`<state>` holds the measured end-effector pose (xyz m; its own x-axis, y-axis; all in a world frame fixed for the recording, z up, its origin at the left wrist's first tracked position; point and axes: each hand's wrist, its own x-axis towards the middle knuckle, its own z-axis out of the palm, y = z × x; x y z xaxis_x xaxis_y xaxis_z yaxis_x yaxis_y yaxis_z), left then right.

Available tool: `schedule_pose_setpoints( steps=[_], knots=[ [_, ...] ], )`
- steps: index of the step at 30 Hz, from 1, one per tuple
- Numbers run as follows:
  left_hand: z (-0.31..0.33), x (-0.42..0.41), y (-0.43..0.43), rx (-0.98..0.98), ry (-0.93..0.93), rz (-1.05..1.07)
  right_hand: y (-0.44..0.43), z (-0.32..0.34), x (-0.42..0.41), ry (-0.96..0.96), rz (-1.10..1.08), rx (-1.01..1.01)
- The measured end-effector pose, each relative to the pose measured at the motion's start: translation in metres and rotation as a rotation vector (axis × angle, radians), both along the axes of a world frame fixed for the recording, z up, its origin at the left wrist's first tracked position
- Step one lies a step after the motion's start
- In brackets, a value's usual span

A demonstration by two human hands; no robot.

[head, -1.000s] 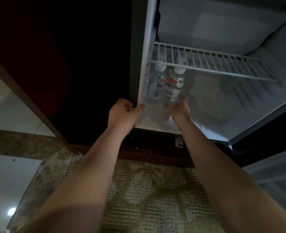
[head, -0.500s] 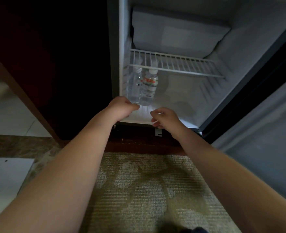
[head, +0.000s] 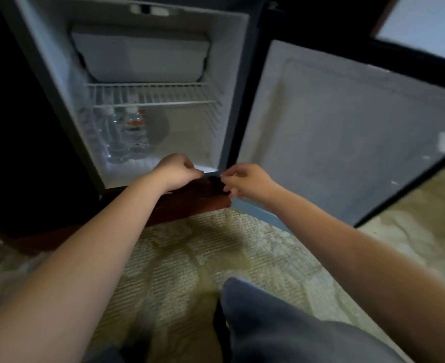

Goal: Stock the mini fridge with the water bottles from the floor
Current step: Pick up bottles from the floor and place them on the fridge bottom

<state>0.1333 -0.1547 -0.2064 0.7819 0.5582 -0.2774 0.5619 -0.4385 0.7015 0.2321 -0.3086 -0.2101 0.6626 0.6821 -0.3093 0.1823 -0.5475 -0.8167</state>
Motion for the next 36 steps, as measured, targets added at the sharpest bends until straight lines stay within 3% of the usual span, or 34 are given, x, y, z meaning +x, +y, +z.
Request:
schedule_pose_setpoints(
  steps=[5,16,21,29,36],
  knots=[
    [0.030,0.013,-0.075,-0.079,-0.179,0.047,-0.083,0.022,-0.003,0.057,-0.276,0.125],
    [0.113,0.035,-0.257,-0.133,-0.258,-0.283,-0.248,0.073,-0.014,-0.013,-0.593,0.326],
    [0.097,0.036,-0.338,-0.172,-0.177,-0.376,-0.333,0.058,-0.024,0.055,-0.816,0.342],
    [0.040,0.024,-0.448,-0.231,-0.004,-0.539,-0.469,-0.007,-0.054,0.132,-1.122,0.190],
    [-0.014,-0.011,-0.500,-0.316,0.098,-0.609,-0.515,-0.069,-0.098,0.230,-1.253,0.139]
  ],
)
